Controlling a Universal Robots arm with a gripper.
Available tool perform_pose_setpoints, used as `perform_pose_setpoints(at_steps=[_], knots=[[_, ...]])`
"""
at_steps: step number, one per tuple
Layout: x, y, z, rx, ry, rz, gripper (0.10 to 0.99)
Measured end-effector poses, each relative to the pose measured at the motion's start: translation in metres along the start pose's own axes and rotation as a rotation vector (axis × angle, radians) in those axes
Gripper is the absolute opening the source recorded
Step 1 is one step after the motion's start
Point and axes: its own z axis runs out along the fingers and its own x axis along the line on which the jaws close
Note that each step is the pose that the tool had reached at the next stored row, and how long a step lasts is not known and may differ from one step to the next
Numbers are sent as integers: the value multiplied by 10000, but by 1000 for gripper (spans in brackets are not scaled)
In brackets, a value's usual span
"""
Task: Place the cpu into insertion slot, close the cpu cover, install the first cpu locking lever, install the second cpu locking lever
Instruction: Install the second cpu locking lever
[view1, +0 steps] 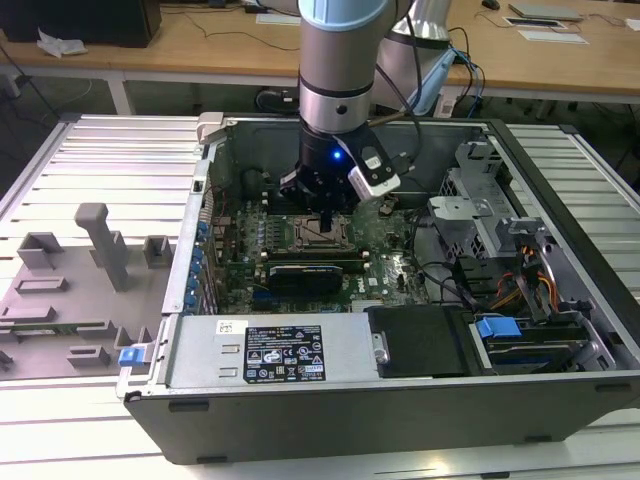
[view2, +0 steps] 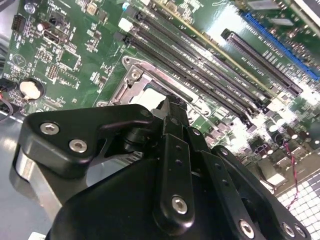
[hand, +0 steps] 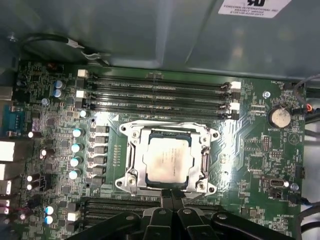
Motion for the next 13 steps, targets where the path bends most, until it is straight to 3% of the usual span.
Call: perform_pose_setpoints(at_steps=[7,10,13], knots=[[38,-119,0,-36,-3,2,106],[69,-126,25,-135,-16,2,106],[101,-149,56,-332,-36,6,106]])
